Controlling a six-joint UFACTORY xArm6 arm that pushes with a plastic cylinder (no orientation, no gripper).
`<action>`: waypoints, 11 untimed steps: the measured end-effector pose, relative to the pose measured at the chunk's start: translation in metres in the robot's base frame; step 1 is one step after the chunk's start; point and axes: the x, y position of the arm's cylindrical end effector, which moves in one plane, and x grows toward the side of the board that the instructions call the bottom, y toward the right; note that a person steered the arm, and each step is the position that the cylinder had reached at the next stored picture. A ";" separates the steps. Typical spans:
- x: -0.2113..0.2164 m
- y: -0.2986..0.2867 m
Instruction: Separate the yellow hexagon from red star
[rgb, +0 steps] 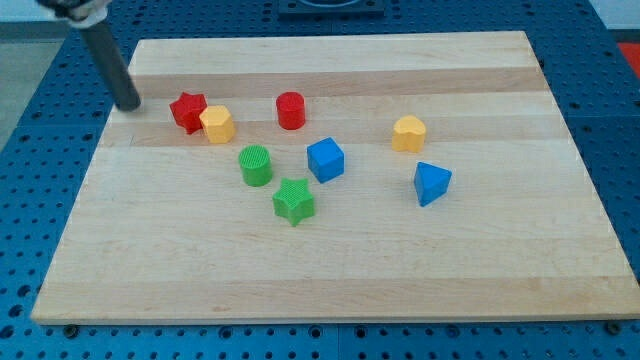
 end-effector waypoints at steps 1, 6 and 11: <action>0.055 0.012; 0.017 0.091; 0.076 0.195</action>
